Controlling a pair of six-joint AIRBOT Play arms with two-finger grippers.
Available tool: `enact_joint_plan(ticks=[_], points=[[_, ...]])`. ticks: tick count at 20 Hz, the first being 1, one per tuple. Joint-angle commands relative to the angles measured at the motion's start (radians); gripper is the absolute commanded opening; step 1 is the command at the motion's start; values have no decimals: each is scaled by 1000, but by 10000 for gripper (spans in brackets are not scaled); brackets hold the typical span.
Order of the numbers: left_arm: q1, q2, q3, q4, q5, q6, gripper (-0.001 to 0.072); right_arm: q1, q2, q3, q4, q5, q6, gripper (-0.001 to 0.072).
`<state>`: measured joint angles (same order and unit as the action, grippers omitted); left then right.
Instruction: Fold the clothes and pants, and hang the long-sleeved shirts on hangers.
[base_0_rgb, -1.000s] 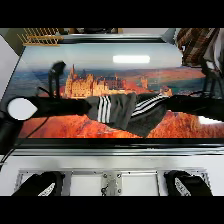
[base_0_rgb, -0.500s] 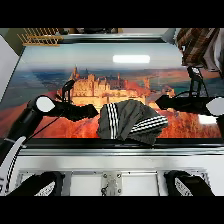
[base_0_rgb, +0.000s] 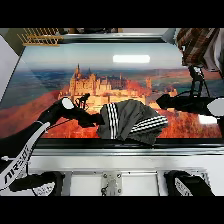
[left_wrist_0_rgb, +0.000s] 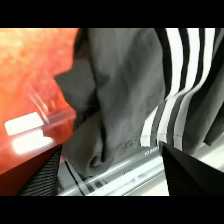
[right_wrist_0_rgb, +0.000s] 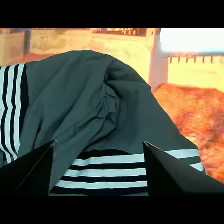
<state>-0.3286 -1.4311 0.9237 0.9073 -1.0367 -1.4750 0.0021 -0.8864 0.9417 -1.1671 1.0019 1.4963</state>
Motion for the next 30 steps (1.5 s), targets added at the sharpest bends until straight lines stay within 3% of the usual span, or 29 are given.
enact_joint_plan(ticks=[1,2,3,5,6,7,11,14,18,20,24,30], points=[[-70,-32,1,-10,9,27,634,0,1,0,0,0,0,588],[-80,-32,0,-6,12,28,435,0,1,0,0,0,0,588],[-87,-32,0,5,19,28,314,0,1,0,0,0,0,588],[-97,-32,0,46,35,24,295,0,1,-1,0,0,0,588],[-97,-32,0,54,37,21,127,0,0,-1,0,0,0,588],[-92,-31,4,52,39,24,6,0,0,-1,-1,0,0,588],[-20,50,92,51,8,24,6,-1,-3,-6,-86,57,11,588],[35,127,148,52,8,25,6,-1,-4,-93,-159,121,146,588],[60,165,151,57,11,28,6,0,-5,-332,-128,76,354,590],[58,164,151,69,16,28,6,0,-5,-436,8,3,350,589],[58,164,151,68,21,28,6,2,-5,-550,308,-222,237,589],[58,164,151,66,53,27,6,13,-48,-560,369,-352,203,585]])
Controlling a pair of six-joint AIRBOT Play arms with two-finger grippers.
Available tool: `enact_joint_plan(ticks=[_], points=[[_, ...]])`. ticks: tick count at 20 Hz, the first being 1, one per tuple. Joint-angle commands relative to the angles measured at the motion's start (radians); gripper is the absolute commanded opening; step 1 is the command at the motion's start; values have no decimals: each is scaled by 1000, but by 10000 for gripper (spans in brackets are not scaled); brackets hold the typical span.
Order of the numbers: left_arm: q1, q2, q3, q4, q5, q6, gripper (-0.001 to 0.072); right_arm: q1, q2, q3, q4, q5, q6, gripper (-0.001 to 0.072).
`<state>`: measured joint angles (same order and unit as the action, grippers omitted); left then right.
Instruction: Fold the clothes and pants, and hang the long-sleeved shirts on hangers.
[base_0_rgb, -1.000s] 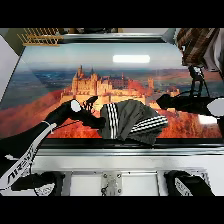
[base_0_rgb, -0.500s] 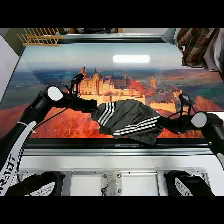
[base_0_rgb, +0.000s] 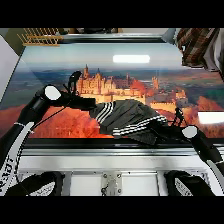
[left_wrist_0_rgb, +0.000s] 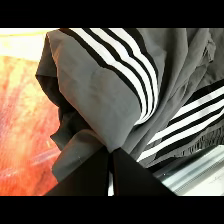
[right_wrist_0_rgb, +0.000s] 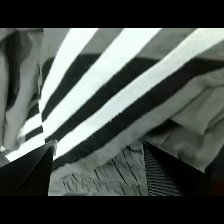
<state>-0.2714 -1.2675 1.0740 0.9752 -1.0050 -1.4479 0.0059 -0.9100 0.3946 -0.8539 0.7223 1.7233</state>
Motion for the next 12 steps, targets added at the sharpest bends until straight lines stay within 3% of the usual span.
enact_joint_plan(ticks=[1,2,4,7,10,12], points=[[1,1,1,-2,27,0,6,24,-39,-13,64,-84,-35,583],[1,1,1,-3,31,0,6,45,-53,-12,85,-105,-54,535],[2,2,2,-3,31,0,6,75,-62,-2,125,-140,-134,17],[36,71,77,-2,23,0,6,46,-8,149,45,-21,-262,17],[90,211,271,-10,-19,-4,6,-31,98,482,-112,242,-261,17],[101,326,388,-10,-16,-7,6,-70,161,698,-130,358,-258,17]])
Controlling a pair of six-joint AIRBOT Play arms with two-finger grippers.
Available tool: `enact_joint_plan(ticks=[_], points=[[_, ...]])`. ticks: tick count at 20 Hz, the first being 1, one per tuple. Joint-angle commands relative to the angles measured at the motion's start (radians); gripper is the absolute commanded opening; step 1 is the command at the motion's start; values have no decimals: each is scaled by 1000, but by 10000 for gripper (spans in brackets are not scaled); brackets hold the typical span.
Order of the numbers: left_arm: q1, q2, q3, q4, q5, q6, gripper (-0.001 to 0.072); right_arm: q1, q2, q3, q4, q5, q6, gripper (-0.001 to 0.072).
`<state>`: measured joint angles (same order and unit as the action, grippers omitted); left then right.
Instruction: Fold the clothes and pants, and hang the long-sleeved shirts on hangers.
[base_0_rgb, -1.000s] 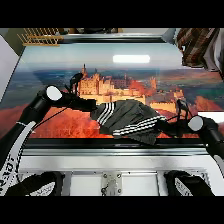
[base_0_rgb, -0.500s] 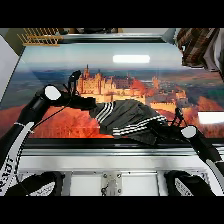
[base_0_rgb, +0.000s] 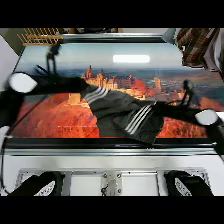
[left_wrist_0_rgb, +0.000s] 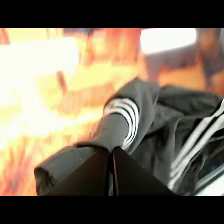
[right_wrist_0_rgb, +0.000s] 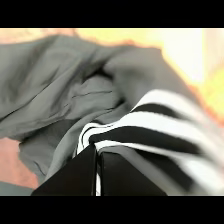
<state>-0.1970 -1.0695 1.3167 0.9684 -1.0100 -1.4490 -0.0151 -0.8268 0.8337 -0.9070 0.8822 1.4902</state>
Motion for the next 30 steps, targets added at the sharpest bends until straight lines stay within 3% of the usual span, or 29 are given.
enact_joint_plan(ticks=[1,5,11,15,17,19,20,21,22,25,30], points=[[26,180,180,-3,-6,-6,6,-65,109,349,-77,225,-14,17],[26,354,239,0,-11,-51,6,-71,204,531,-77,218,54,17],[26,450,238,18,-89,-140,6,-71,224,550,-77,174,159,17],[26,346,191,175,-279,-199,6,-62,70,550,-77,148,190,17],[26,265,77,222,-279,-200,6,-35,-74,550,-78,108,182,17],[26,158,-77,242,-190,-200,6,-10,-246,550,-84,13,153,22],[26,102,-143,242,-121,-200,6,-10,-327,551,-83,-29,129,111],[26,41,-200,242,-40,-200,7,-14,-402,552,-74,-53,130,367],[26,-28,-243,242,43,-199,6,-24,-455,552,-49,-56,129,542],[32,-209,-269,236,113,-200,6,-48,-492,551,-63,-23,129,554],[86,-339,-211,236,31,-199,6,-31,-302,418,-350,175,141,553]])
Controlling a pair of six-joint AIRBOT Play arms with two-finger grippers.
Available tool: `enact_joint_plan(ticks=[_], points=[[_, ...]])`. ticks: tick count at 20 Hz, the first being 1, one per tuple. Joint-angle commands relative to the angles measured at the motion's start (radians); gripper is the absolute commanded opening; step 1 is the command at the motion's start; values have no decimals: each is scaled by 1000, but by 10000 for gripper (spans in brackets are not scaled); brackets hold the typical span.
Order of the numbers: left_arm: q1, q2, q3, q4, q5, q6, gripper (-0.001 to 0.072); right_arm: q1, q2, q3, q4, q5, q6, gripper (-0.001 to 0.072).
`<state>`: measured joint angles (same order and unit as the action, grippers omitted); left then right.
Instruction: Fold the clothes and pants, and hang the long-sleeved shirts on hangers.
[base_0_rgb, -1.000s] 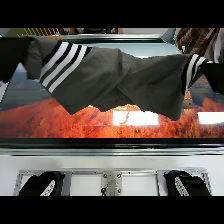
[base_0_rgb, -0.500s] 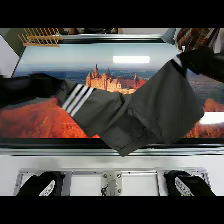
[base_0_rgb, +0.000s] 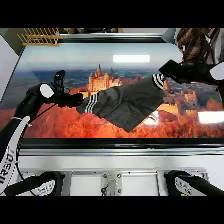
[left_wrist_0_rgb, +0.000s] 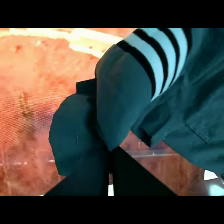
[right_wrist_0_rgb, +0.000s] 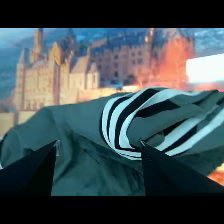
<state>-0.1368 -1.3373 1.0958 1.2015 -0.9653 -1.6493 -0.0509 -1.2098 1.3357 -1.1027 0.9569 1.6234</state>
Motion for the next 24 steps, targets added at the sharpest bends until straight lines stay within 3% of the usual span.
enact_joint_plan(ticks=[1,5,7,9,14,16,20,24], points=[[35,-72,9,3,-14,2,6,0,122,-153,-178,94,24,554],[41,-72,9,2,-37,3,6,-19,155,-292,-174,62,53,558],[41,-72,9,3,-55,3,6,-28,152,-293,-178,11,54,667],[42,-72,9,5,-76,5,6,-82,154,-292,-195,-23,99,665],[43,-72,9,3,-88,30,6,-304,154,-293,-365,157,119,656],[42,-72,9,3,-77,29,6,-339,161,-299,-325,234,72,656],[41,-72,9,3,-74,29,6,-217,248,-451,-124,218,28,656],[41,-72,9,3,-74,29,6,37,267,-683,-21,23,172,656]])
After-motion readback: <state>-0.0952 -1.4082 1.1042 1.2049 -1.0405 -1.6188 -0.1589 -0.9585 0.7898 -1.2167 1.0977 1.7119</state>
